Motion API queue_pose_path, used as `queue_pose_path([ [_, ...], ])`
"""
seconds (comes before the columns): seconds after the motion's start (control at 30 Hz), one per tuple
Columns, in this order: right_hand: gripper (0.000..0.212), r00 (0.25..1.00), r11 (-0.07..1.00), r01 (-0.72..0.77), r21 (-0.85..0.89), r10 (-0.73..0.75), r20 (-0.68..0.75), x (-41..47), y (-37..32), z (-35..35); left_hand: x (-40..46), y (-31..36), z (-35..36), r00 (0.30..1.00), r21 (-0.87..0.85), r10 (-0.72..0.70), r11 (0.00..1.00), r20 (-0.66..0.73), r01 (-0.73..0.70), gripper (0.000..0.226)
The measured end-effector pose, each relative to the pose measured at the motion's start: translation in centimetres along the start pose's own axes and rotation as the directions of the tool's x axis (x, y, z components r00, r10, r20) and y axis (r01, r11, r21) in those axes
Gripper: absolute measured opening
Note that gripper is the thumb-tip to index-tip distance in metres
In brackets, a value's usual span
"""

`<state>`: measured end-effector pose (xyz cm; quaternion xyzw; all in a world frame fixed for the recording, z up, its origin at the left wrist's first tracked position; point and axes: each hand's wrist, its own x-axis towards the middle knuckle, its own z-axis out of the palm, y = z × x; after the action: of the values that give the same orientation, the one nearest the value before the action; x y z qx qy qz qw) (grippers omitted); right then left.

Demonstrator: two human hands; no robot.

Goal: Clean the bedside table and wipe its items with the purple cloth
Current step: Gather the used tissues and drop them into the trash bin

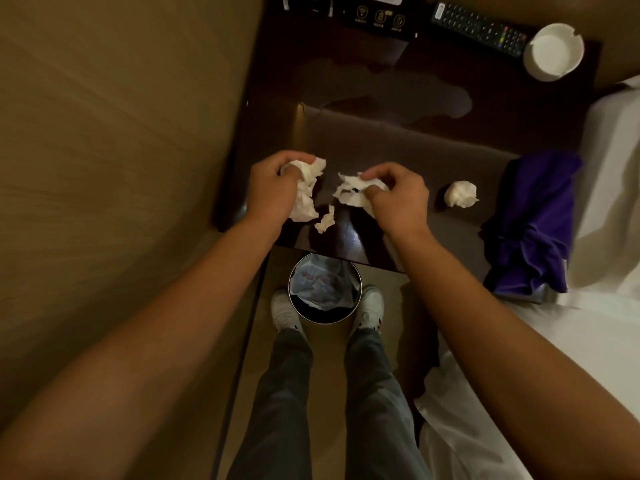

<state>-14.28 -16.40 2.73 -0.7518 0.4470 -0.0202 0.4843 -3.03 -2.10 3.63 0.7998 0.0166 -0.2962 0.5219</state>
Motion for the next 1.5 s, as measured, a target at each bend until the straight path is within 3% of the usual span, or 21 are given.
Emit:
queue_pose_path([
  [0.1,0.03,1.0,0.979,0.023,0.203,-0.022,-0.007,-0.9,-2.2,-0.6,-1.4,1.5,0.7,0.984,-0.271,-0.171,0.946,0.047,0.177,0.029],
  [0.17,0.028,0.998,0.958,0.068,0.279,-0.07,-0.004,-2.0,-3.4,-0.5,-2.7,2.1,1.5,0.951,-0.475,-0.256,0.824,0.171,0.307,0.025],
  [0.23,0.025,0.991,0.955,0.125,0.27,-0.131,0.003,-3.5,-4.0,0.1,-3.9,2.2,2.3,0.916,-0.604,-0.266,0.69,0.302,0.399,0.029],
  [0.33,0.021,0.979,0.967,0.202,0.157,-0.205,0.006,-5.5,-3.8,1.2,-5.2,1.5,3.0,0.901,-0.664,-0.255,0.611,0.351,0.431,0.035],
  [0.47,0.02,0.96,0.96,0.276,0.045,-0.278,0.035,-6.6,-2.6,1.2,-6.0,0.5,3.8,0.911,-0.61,-0.322,0.677,0.257,0.412,0.031],
  [0.6,0.028,0.928,0.928,0.369,-0.049,-0.365,0.072,-7.1,-1.0,-0.1,-5.8,0.2,4.9,0.884,-0.602,-0.346,0.647,0.315,0.468,0.035],
  [0.7,0.026,0.908,0.907,0.418,-0.044,-0.418,0.021,-7.1,0.0,-1.4,-5.6,0.2,5.9,0.866,-0.585,-0.387,0.639,0.316,0.499,0.025],
  [0.83,0.026,0.898,0.897,0.441,-0.03,-0.44,0.017,-6.0,0.8,-3.2,-6.0,0.0,7.1,0.889,-0.526,-0.377,0.717,0.26,0.458,0.018],
  [0.87,0.027,0.902,0.901,0.431,-0.046,-0.431,-0.004,-5.4,1.1,-3.8,-5.9,-0.1,7.2,0.911,-0.48,-0.354,0.774,0.21,0.412,0.016],
  [0.93,0.035,0.908,0.91,0.396,-0.126,-0.408,-0.096,-3.7,2.0,-5.4,-5.3,-0.7,6.9,0.969,-0.215,-0.243,0.944,0.055,0.249,0.011],
  [1.0,0.047,0.922,0.908,0.303,-0.29,-0.356,-0.152,-1.5,3.5,-7.2,-4.7,-1.3,6.1,0.997,0.103,-0.055,0.993,-0.047,0.06,0.005],
  [1.13,0.066,0.981,0.835,0.094,-0.542,-0.17,-0.091,1.8,6.8,-9.6,-4.2,-2.4,4.8,0.979,0.447,0.173,0.888,-0.109,-0.107,0.029],
  [1.27,0.065,0.992,0.769,0.077,-0.635,-0.124,-0.03,3.0,8.5,-9.7,-3.5,-3.5,4.7,0.978,0.721,0.207,0.673,0.032,-0.166,0.056],
  [1.37,0.056,0.993,0.738,0.085,-0.67,-0.117,-0.004,3.0,9.1,-9.2,-3.1,-4.3,4.9,0.983,0.836,0.149,0.521,0.109,-0.172,0.049],
  [1.5,0.045,0.995,0.785,0.078,-0.615,-0.101,-0.002,2.4,9.8,-8.8,-3.1,-5.3,4.6,0.979,0.864,0.174,0.471,0.107,-0.178,0.025],
])
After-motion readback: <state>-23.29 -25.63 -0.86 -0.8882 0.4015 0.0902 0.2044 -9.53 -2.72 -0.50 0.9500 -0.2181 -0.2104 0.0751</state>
